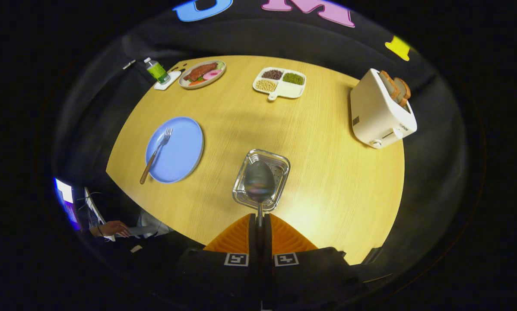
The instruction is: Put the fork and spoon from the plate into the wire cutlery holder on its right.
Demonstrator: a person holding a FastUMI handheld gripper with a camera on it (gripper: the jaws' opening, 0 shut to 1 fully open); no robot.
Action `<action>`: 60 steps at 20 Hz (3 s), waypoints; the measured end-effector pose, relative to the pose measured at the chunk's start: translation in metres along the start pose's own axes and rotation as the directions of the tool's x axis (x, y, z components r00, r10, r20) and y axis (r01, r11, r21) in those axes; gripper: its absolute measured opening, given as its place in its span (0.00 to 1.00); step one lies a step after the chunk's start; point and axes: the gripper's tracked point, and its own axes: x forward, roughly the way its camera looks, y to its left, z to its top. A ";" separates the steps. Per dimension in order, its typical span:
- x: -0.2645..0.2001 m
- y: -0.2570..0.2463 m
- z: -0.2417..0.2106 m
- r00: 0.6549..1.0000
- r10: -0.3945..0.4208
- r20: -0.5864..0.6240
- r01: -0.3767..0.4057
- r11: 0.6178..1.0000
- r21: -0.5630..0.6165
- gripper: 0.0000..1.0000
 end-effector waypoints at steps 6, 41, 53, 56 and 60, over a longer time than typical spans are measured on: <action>0.031 -0.001 0.001 0.982 -0.017 -0.190 0.003 0.997 -0.078 0.07; 0.049 0.287 0.114 0.922 0.289 0.259 -0.272 0.957 -0.099 0.47; 0.172 0.301 0.095 0.985 0.110 0.133 -0.109 0.994 -0.008 0.48; 0.185 0.296 0.089 0.992 0.074 0.105 -0.073 0.997 -0.006 0.41; 0.180 0.289 0.090 0.991 0.094 0.099 -0.097 0.995 0.022 0.08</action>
